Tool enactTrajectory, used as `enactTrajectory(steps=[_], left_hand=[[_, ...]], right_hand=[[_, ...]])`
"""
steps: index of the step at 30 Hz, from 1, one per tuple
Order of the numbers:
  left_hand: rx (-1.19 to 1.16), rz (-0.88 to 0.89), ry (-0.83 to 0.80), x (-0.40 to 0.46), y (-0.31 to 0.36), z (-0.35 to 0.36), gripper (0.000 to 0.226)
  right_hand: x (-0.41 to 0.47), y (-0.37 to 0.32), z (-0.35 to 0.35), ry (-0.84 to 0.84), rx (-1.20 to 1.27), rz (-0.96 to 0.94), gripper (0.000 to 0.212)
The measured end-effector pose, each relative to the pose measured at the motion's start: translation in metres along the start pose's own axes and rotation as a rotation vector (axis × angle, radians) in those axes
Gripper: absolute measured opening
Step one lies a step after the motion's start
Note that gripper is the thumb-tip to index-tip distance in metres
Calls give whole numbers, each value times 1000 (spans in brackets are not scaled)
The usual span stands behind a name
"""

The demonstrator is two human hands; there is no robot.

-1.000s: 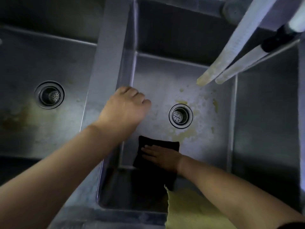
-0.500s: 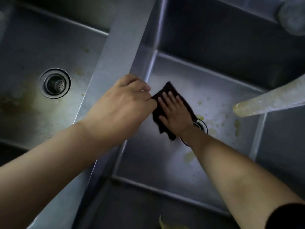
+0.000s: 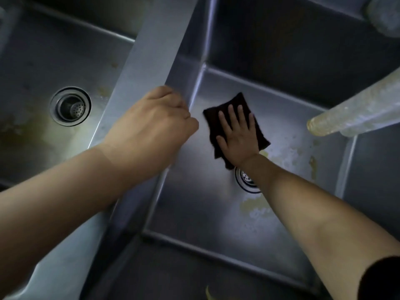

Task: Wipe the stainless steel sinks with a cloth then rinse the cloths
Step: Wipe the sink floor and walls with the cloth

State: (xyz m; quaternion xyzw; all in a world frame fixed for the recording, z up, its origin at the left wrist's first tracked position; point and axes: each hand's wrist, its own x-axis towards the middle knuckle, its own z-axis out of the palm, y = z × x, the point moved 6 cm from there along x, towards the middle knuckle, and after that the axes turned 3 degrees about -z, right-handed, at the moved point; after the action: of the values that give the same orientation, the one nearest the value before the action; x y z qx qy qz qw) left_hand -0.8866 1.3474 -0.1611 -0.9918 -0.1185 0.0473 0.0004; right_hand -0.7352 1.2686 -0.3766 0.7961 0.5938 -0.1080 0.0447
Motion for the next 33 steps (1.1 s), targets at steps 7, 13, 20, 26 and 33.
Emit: enactTrajectory(steps=[7,13,20,26,33], left_hand=[[31,19,-37,1,1,-2,20],[19,26,-32,3,2,-3,17],[5,28,-21,4,0,1,16],[-20,32,56,6,-2,1,19],[11,56,-22,7,0,2,16]], right_hand=[[-110,-104,25,-41,-9,-346,73],[-160,-161,41,-115,10,-596,71],[-99,-137,37,-27,12,-590,74],[-12,-82,22,-19,18,-339,75],[88,-26,-11,48,32,-78,71]])
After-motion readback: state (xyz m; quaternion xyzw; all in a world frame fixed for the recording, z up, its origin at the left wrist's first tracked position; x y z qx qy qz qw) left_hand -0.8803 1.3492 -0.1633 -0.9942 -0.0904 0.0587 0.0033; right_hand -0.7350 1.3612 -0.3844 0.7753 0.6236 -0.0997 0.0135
